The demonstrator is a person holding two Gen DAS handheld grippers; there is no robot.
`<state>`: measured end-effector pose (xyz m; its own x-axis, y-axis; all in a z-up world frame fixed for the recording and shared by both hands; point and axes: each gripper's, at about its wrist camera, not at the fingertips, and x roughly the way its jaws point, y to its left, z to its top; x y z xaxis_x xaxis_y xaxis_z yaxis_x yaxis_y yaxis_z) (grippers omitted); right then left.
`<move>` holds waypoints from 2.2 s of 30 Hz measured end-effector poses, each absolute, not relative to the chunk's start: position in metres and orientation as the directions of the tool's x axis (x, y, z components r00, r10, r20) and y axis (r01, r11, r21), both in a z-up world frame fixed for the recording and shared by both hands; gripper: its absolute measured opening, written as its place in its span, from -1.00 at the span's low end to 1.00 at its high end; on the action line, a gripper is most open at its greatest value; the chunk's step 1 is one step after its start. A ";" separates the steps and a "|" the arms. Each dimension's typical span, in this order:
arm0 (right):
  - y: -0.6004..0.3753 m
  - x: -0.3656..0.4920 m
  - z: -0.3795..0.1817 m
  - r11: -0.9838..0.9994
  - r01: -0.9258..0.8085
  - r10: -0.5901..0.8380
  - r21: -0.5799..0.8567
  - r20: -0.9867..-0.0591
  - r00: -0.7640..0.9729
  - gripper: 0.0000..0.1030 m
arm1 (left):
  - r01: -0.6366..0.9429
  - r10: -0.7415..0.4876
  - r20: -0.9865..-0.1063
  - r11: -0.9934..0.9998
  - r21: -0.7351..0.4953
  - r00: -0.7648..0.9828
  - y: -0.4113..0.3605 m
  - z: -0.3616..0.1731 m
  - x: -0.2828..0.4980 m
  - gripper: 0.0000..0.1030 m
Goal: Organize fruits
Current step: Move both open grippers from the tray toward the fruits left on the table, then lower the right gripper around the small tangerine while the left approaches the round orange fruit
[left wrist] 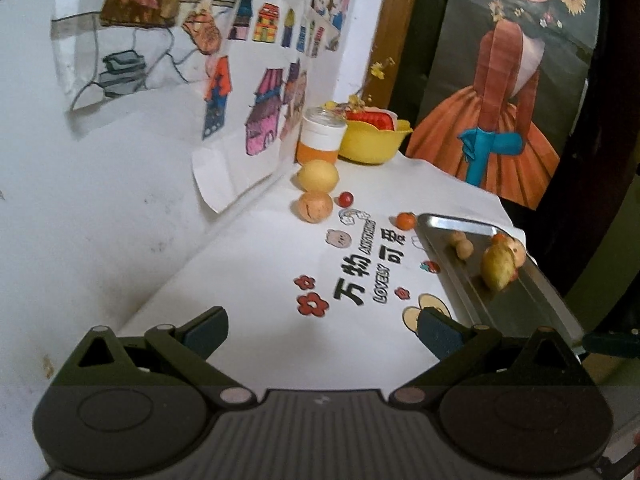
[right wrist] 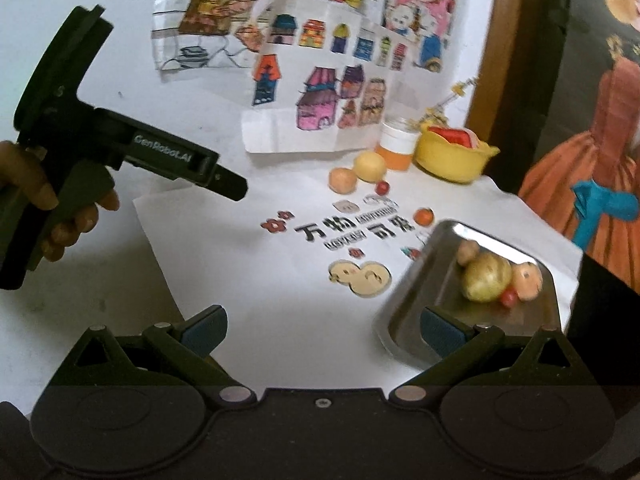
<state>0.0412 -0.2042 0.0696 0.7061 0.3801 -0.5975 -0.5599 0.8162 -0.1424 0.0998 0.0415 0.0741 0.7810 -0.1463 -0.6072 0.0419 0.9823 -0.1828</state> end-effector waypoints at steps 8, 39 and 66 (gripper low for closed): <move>-0.177 0.060 0.084 0.772 -0.598 0.398 -0.214 -0.570 0.719 0.99 | 0.036 -0.141 -0.601 0.982 -0.184 0.786 0.053 0.073 0.118 0.99; -0.193 0.215 0.091 0.828 -0.523 0.381 -0.203 -0.480 0.790 0.99 | 0.025 -0.122 -0.633 0.987 -0.160 0.765 0.039 0.053 0.241 0.99; -0.188 0.279 0.034 0.851 -0.493 0.300 -0.180 -0.605 0.738 0.99 | -0.027 -0.092 -0.632 0.984 -0.176 0.769 0.041 0.022 0.289 0.99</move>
<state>0.2793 -0.1882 0.0336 0.7379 0.2995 -0.6048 -0.4933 0.8509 -0.1805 0.2895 0.0407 0.0223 0.7694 -0.0923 -0.6321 -0.0270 0.9839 -0.1764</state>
